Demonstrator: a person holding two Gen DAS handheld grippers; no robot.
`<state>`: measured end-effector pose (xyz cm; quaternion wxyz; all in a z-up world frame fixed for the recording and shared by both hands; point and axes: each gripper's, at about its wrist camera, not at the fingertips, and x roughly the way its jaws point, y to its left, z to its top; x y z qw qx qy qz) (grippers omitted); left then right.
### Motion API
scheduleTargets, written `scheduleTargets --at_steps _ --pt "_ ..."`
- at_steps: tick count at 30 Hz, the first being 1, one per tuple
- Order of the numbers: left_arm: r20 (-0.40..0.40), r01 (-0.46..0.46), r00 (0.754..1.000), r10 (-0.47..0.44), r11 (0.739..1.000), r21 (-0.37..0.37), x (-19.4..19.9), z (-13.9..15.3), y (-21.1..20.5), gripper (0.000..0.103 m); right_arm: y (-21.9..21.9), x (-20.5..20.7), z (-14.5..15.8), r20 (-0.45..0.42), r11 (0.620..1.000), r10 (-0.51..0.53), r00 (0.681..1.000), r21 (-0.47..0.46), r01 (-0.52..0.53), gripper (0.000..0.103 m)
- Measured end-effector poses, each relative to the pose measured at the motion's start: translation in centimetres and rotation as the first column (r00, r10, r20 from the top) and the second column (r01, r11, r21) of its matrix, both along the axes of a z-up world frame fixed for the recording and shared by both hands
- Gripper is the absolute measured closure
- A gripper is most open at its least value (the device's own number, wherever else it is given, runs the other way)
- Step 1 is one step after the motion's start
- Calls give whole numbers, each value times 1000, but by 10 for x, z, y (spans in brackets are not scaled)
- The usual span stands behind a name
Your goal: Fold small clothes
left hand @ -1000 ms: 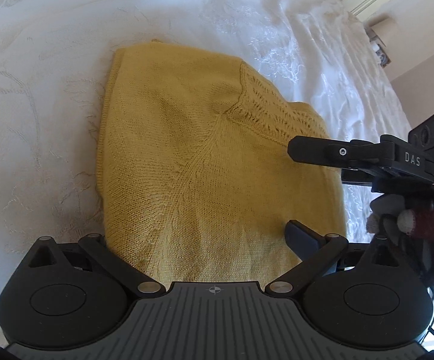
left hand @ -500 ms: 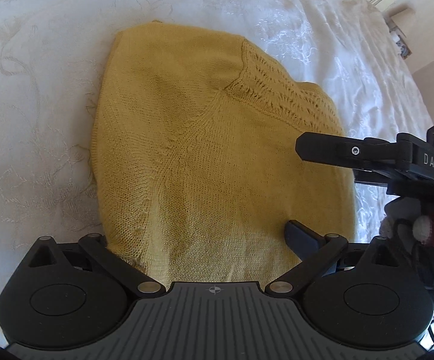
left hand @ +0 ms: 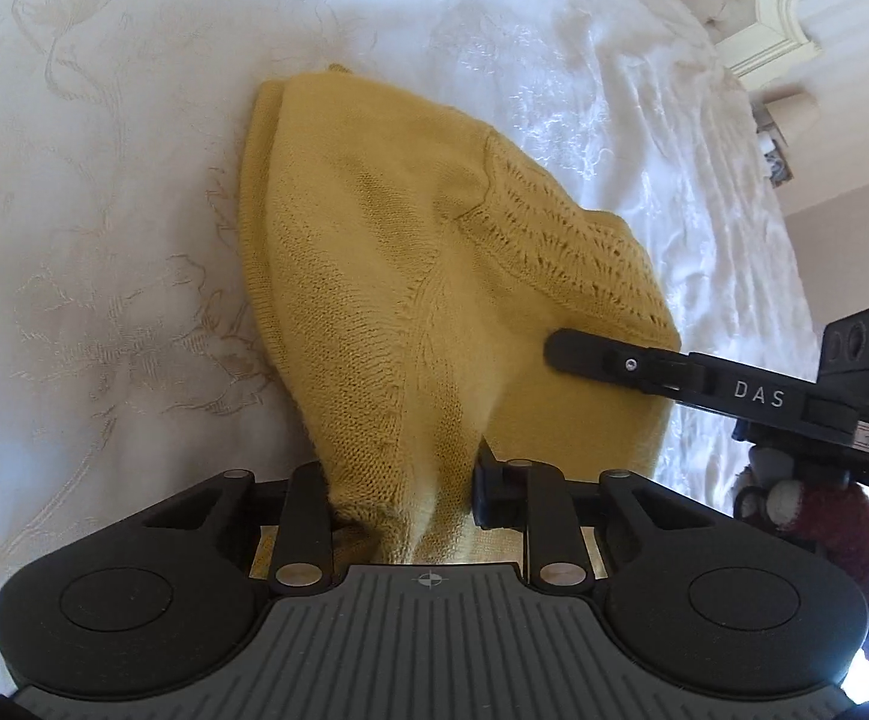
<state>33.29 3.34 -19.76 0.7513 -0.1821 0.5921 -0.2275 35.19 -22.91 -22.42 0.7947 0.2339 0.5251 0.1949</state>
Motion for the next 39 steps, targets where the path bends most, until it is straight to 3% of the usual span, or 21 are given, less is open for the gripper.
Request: scheduleTargets --at_steps 9,16,20,22,23,26,27,30,31,32,36,39 --pt "41 23 999 -20 997 -79 -61 46 -26 80 -33 -61 54 44 999 -43 998 35 41 64" --pt "47 76 996 -72 993 -86 -139 65 -58 80 -65 -138 70 20 997 -33 999 65 31 64" --pt "24 93 996 -91 993 -68 -180 60 -76 78 -82 -178 68 0 998 -19 1000 62 19 63" --pt "-13 69 998 -69 997 -20 -197 45 -82 75 -92 -194 58 -20 1000 -28 999 3 28 61" --pt "-22 59 998 -58 997 45 -205 35 -84 74 -97 -200 51 -36 998 -47 998 -50 45 60" --pt "-43 52 998 -42 961 272 -221 10 -86 71 -110 -210 29 -74 969 -115 991 -230 95 58" --pt "-50 37 998 -23 953 301 -226 3 -83 69 -115 -213 24 -77 959 -134 988 -259 110 58" --pt "-39 -32 998 45 958 286 -231 6 -73 68 -121 -224 30 -38 964 -150 988 -228 137 55" --pt "-19 -45 998 53 954 297 -232 10 -71 68 -120 -227 34 -14 966 -131 991 -227 124 48" --pt "16 -55 999 52 948 314 -234 19 -71 68 -117 -229 38 8 968 -112 994 -224 111 42" --pt "152 -103 987 53 934 341 -237 47 -78 67 -111 -237 46 60 977 -74 995 -197 85 35" --pt "210 -110 977 37 931 348 -230 58 -90 53 -105 -244 49 84 976 -48 995 -208 65 25"
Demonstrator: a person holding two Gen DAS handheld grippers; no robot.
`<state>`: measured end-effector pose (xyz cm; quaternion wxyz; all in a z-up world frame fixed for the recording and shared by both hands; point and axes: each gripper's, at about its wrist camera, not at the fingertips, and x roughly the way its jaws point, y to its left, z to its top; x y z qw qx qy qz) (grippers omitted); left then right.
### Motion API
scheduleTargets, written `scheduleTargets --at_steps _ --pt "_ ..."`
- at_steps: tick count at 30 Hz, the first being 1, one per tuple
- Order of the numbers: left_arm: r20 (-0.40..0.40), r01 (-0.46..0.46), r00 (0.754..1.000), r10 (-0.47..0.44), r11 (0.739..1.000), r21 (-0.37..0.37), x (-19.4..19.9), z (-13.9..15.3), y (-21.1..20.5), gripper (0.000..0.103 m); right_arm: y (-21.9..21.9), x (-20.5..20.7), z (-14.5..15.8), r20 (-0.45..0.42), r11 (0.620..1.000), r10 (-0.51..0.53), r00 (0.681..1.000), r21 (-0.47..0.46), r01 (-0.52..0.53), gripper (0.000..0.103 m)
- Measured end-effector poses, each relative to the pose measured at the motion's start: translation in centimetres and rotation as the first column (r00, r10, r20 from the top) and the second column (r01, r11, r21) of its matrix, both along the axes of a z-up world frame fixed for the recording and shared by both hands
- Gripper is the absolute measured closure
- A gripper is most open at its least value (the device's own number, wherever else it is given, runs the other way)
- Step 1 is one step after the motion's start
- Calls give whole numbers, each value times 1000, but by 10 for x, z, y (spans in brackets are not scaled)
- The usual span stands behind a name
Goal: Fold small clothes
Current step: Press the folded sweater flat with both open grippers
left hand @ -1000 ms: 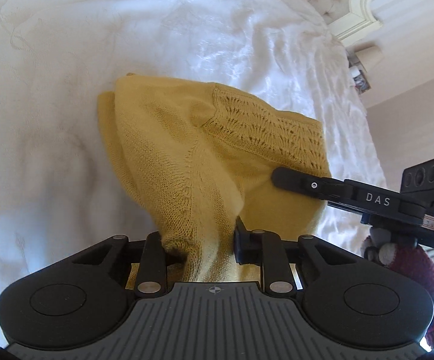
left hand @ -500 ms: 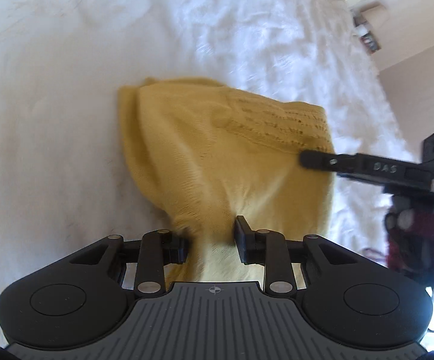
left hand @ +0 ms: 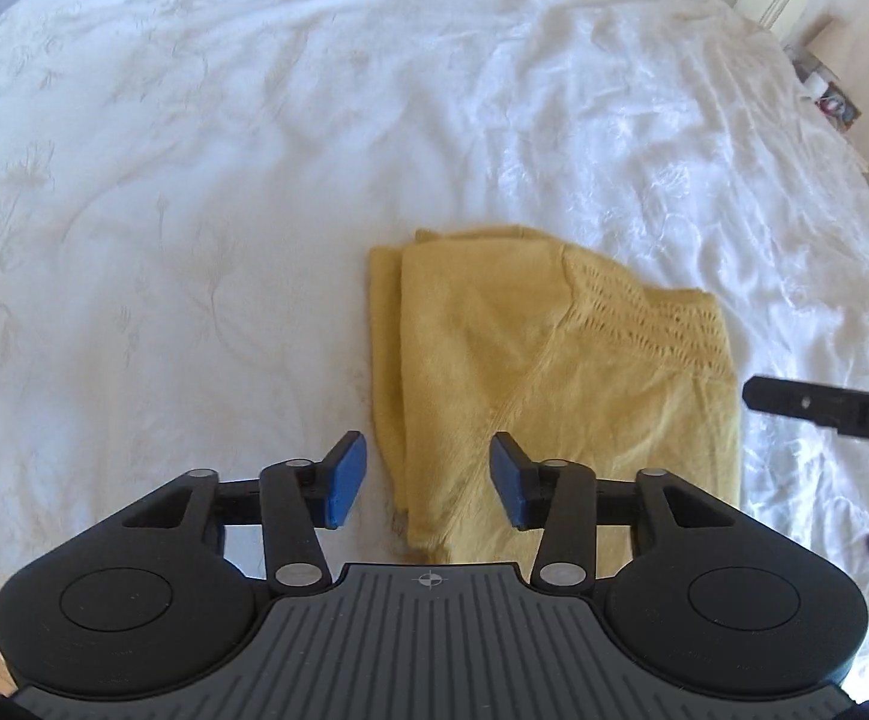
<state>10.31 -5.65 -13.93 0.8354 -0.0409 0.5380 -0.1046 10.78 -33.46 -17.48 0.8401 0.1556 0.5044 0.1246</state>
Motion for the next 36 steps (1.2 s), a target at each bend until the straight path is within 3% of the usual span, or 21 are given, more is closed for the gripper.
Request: scheduleTargets --at_steps 3,5,7,12,18,19,20,24,30,36 --pt "23 17 1000 -17 1000 11 16 3 -21 46 5 -2 0 -2 1000 4 1000 -4 -4 15" --pt "33 32 999 -33 999 30 26 0 -34 33 7 -4 1 9 1000 13 1000 -16 -13 3" --pt "42 43 998 -46 997 64 36 -6 -45 25 9 -5 1 13 999 15 1000 -34 -15 2" --pt "45 40 998 -46 991 125 55 -19 -50 23 14 4 -7 -14 998 -17 1000 -58 16 1" --pt "-2 68 998 -69 977 202 81 -46 -39 23 21 29 -26 -73 992 -84 994 -96 77 1" --pt "-13 67 998 -66 976 206 84 -51 -35 19 23 34 -30 -86 991 -94 992 -105 84 1" --pt "-26 66 998 -62 977 202 88 -55 -31 10 26 39 -34 -100 989 -100 990 -115 88 1" --pt "-56 84 996 -75 981 176 97 -66 -18 0 41 59 -52 -156 984 -97 983 -161 72 1" --pt "-67 114 992 -105 982 150 100 -70 -14 0 50 70 -61 -182 983 -110 977 -164 80 1" --pt "-48 92 995 -88 991 100 100 -52 -4 0 46 59 -39 -124 977 -130 984 -185 106 0"
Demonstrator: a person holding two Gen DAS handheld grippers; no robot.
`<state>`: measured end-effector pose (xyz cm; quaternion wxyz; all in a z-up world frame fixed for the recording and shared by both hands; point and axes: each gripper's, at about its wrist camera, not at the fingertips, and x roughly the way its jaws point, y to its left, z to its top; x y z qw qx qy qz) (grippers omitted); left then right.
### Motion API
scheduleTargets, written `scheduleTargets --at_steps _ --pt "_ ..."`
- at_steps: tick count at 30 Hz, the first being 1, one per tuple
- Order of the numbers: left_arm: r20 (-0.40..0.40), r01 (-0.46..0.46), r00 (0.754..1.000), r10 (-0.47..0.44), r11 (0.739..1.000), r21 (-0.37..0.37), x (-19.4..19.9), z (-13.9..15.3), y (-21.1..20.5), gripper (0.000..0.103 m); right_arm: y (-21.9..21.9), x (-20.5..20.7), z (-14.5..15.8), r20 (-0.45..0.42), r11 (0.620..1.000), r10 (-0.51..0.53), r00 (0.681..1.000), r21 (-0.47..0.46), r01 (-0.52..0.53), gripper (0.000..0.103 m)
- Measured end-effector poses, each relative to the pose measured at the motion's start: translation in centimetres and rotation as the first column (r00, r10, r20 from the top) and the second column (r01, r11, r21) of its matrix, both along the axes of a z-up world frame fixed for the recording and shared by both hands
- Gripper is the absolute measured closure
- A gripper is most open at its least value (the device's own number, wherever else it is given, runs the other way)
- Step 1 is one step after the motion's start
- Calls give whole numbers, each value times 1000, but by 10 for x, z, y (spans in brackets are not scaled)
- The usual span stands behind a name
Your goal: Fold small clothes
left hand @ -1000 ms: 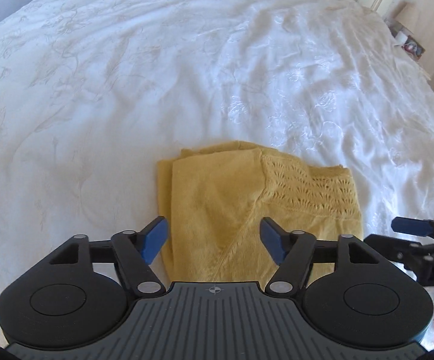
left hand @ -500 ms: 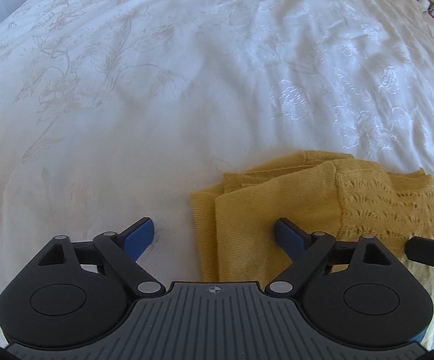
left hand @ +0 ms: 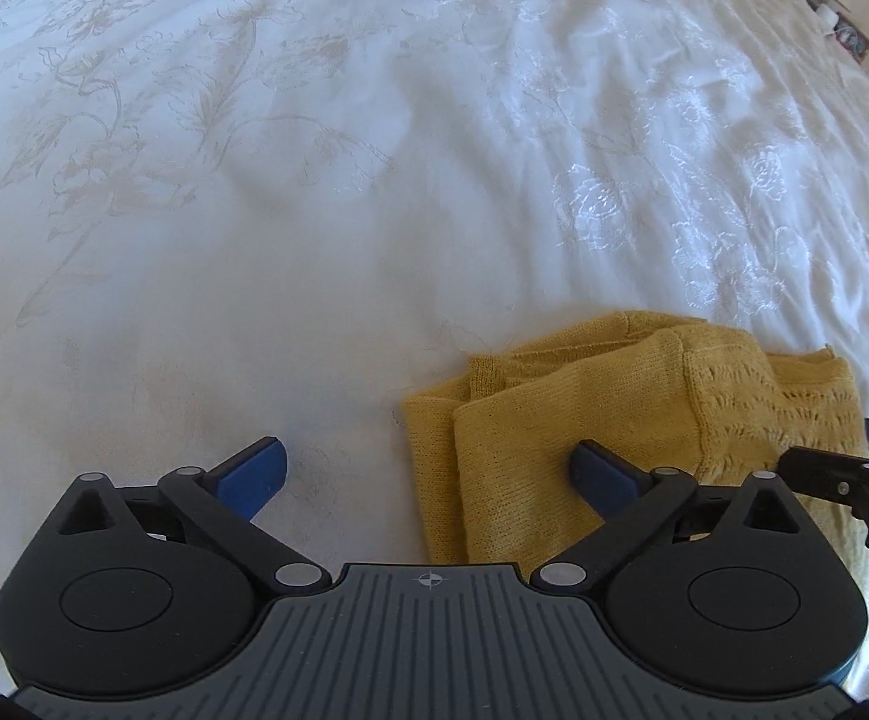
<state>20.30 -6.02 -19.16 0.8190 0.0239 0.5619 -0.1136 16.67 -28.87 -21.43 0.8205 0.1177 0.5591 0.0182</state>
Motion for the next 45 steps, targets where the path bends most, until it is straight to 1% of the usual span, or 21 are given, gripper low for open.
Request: scheduleTargets --at_steps 6,10,12,15,19,23,26,29,30,32,34,36,38,41,45 --pt "84 -27 996 28 999 -17 -17 38 12 0 -1 -22 36 114 997 -32 993 -66 39 1" --pt "126 -25 992 28 999 -22 -37 60 10 0 1 -37 55 168 998 -38 985 -41 45 1" --pt "145 -22 989 26 999 -31 -51 70 6 0 1 -46 62 180 998 -41 983 -36 49 1" --pt "168 -14 986 19 999 -35 -77 85 -6 0 1 -60 70 199 999 -18 980 -22 23 1" --pt "188 -64 980 64 998 -9 -109 101 -20 1 -3 -85 82 232 1000 25 972 -3 -25 1" --pt "245 -136 961 132 991 3 -141 118 -32 2 -9 -117 97 317 997 64 946 14 -72 1" --pt "281 -160 948 150 987 13 -159 129 -42 2 -10 -141 109 358 997 81 930 -19 -79 1" --pt "287 -180 944 161 983 40 -173 135 -53 2 -10 -159 118 383 996 81 920 -74 -56 1" --pt "284 -186 944 165 981 48 -176 137 -56 2 -11 -164 120 388 995 81 918 -86 -51 1" --pt "278 -196 946 169 978 73 -183 140 -62 2 -13 -172 124 392 995 81 917 -82 -53 1" --pt "271 -193 949 163 977 88 -191 141 -67 2 -17 -178 126 374 997 66 925 -65 -45 1" --pt "268 -190 950 158 977 101 -200 142 -71 2 -19 -182 127 338 997 38 940 -70 -16 1" --pt "252 -178 956 150 980 93 -206 142 -72 2 -21 -184 127 305 997 25 952 -77 -2 1" --pt "215 -181 963 164 981 64 -213 140 -72 2 -25 -192 127 283 999 14 959 -48 0 1" --pt "174 -193 968 182 980 53 -222 138 -73 2 -27 -202 126 242 1000 2 970 -24 4 1"
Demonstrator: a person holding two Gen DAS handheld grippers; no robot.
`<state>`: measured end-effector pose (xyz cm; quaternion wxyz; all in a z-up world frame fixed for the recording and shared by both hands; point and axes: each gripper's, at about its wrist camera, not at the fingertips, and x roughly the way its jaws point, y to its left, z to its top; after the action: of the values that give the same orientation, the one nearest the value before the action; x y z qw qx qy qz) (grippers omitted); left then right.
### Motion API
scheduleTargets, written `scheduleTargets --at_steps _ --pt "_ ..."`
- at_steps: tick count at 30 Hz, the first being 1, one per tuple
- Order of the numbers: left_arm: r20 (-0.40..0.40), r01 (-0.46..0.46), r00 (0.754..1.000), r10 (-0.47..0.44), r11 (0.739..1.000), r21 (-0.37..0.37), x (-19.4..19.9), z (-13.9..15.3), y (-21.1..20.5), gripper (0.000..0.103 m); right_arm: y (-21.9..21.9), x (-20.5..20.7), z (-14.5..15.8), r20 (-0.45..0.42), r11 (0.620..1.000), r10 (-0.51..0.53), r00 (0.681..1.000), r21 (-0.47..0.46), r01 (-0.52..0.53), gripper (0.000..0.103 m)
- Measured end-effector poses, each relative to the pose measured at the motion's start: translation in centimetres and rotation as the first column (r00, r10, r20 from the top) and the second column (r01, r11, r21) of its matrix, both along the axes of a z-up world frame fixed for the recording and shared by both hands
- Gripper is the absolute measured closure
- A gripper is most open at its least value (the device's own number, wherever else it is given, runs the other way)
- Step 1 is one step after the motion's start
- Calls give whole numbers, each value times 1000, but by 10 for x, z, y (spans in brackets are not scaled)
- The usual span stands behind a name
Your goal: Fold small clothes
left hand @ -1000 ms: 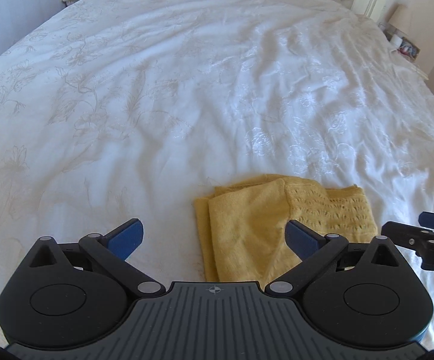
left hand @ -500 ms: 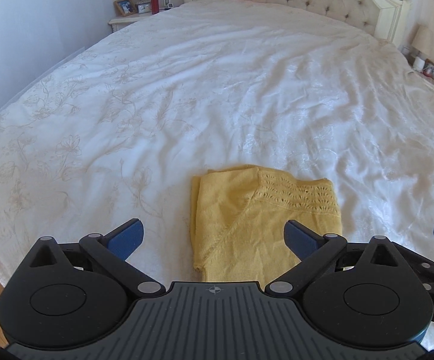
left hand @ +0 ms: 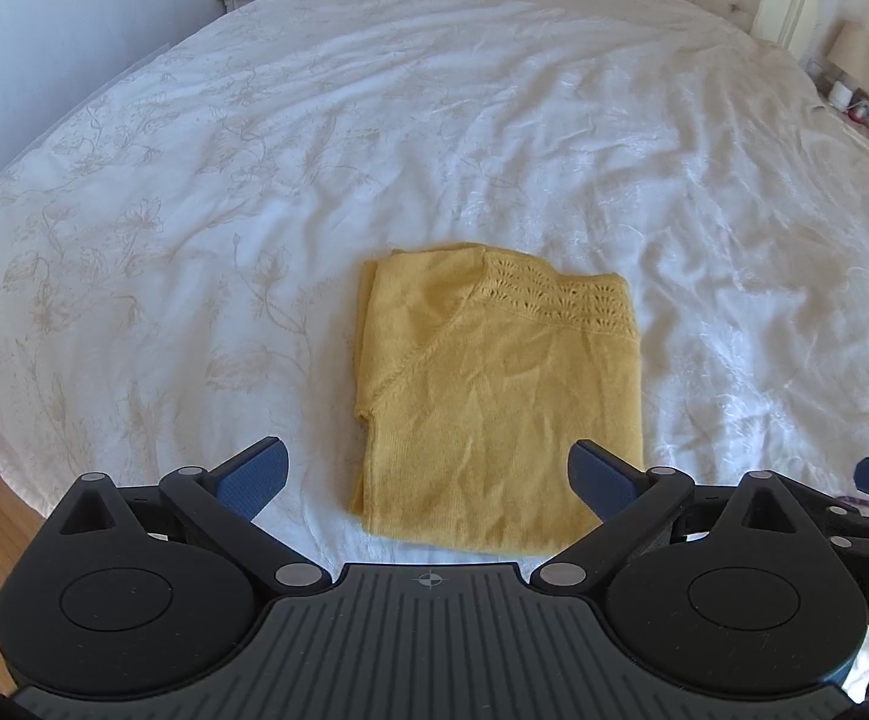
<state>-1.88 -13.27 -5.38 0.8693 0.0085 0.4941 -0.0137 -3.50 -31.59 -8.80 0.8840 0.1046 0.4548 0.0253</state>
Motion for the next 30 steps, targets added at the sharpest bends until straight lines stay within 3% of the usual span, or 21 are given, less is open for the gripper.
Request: scheduleTargets --at_steps 11,30 --pt "-56 -32 998 31 999 -11 -19 -5 8 2 3 -18 1 -17 1000 -13 1000 7 14 1" --pt "-49 -13 999 16 998 53 -31 -4 12 2 12 -28 2 -16 1000 -21 1000 9 21 1"
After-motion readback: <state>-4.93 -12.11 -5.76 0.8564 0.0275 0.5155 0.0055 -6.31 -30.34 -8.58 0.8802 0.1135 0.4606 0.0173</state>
